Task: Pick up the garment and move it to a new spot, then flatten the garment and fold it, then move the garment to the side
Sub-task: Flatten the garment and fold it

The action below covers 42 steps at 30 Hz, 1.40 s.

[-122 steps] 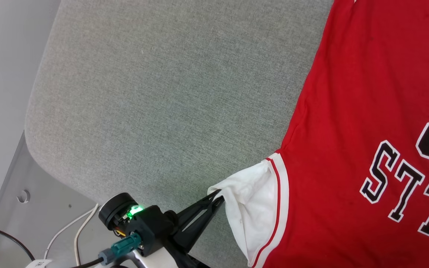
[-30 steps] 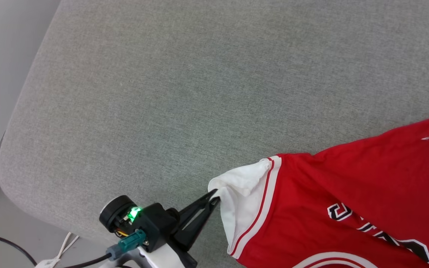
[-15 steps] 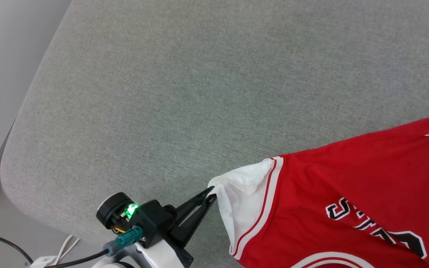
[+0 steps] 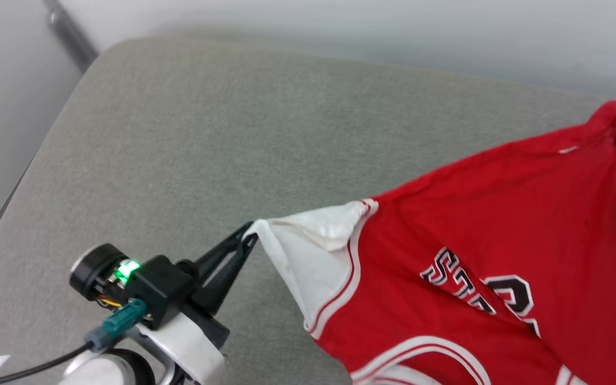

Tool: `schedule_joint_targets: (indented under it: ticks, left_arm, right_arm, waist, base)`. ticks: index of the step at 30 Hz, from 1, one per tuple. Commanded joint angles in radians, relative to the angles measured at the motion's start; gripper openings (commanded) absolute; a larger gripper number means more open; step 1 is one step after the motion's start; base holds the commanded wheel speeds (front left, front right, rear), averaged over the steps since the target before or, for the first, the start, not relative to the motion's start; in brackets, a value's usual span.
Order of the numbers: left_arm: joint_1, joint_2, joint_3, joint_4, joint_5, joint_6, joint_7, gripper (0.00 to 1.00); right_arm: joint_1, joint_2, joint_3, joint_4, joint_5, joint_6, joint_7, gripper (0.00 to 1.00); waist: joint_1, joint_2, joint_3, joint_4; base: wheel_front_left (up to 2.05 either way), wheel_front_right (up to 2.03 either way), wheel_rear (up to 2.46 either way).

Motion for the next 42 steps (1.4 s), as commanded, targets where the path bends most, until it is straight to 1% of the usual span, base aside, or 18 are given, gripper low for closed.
schedule_joint_targets:
  ticks: [1, 6, 9, 12, 13, 18, 23, 27, 32, 39, 42]
  left_arm:
    - [-0.014, 0.009, 0.015, -0.012, -0.002, 0.009, -0.003, 0.0]
    - [-0.07, 0.044, 0.099, -0.048, 0.007, 0.042, -0.015, 0.0]
    - [-0.117, 0.067, 0.142, -0.069, 0.006, 0.047, -0.01, 0.0]
    - [-0.175, 0.087, 0.185, -0.089, -0.005, 0.04, -0.007, 0.0]
    - [-0.175, 0.087, 0.185, -0.089, -0.005, 0.04, -0.007, 0.0]
    - [-0.297, 0.111, 0.246, -0.094, -0.006, 0.023, 0.001, 0.0]
    - [-0.439, 0.094, 0.274, -0.078, 0.005, 0.014, 0.007, 0.0]
    - [-0.537, 0.085, 0.289, -0.049, 0.011, 0.008, 0.011, 0.0]
    - [-0.647, 0.082, 0.302, -0.006, 0.013, -0.008, 0.026, 0.0]
    - [-0.829, 0.082, 0.317, 0.074, 0.014, -0.052, 0.033, 0.0]
    - [-0.925, 0.063, 0.305, 0.146, 0.031, -0.077, 0.014, 0.0]
  right_arm:
    - [-0.013, -0.012, 0.003, -0.016, 0.011, -0.001, -0.01, 0.0]
    - [-0.018, -0.024, -0.009, -0.099, 0.052, -0.001, -0.061, 0.0]
    - [-0.029, -0.019, -0.026, -0.15, 0.077, -0.001, -0.086, 0.0]
    - [-0.034, -0.009, -0.041, -0.203, 0.097, -0.001, -0.107, 0.0]
    - [-0.034, -0.009, -0.041, -0.203, 0.097, -0.001, -0.107, 0.0]
    - [-0.05, 0.006, -0.062, -0.29, 0.12, -0.001, -0.127, 0.0]
    - [-0.071, 0.017, -0.062, -0.359, 0.128, -0.001, -0.147, 0.0]
    - [-0.092, 0.037, -0.07, -0.399, 0.135, -0.001, -0.161, 0.0]
    - [-0.12, 0.046, -0.091, -0.436, 0.124, -0.001, -0.182, 0.0]
    - [-0.207, 0.044, -0.12, -0.437, 0.106, -0.001, -0.23, 0.0]
    - [-0.267, 0.047, -0.114, -0.412, 0.088, -0.001, -0.264, 0.0]
  waist:
    - [-0.0001, 0.0, -0.069, -0.07]
    - [-0.0001, 0.0, -0.129, -0.132]
    - [-0.0001, 0.0, -0.152, -0.17]
    - [-0.0001, 0.0, -0.168, -0.205]
    - [-0.0001, 0.0, -0.168, -0.205]
    - [-0.0001, 0.0, -0.175, -0.252]
    - [-0.0001, 0.0, -0.171, -0.294]
    - [-0.0001, 0.0, -0.151, -0.322]
    - [-0.0001, 0.0, -0.104, -0.343]
    - [-0.0001, 0.0, 0.028, -0.354]
    - [-0.0001, 0.0, 0.091, -0.351]
  base:
    - [0.0, 0.0, 0.0]
    - [0.0, 0.0, 0.0]
    - [0.0, 0.0, 0.0]
    - [0.0, 0.0, 0.0]
    - [0.0, 0.0, 0.0]
    - [0.0, 0.0, 0.0]
    - [0.0, 0.0, 0.0]
    - [0.0, 0.0, 0.0]
    - [0.0, 0.0, 0.0]
    - [0.0, 0.0, 0.0]
    - [0.0, 0.0, 0.0]
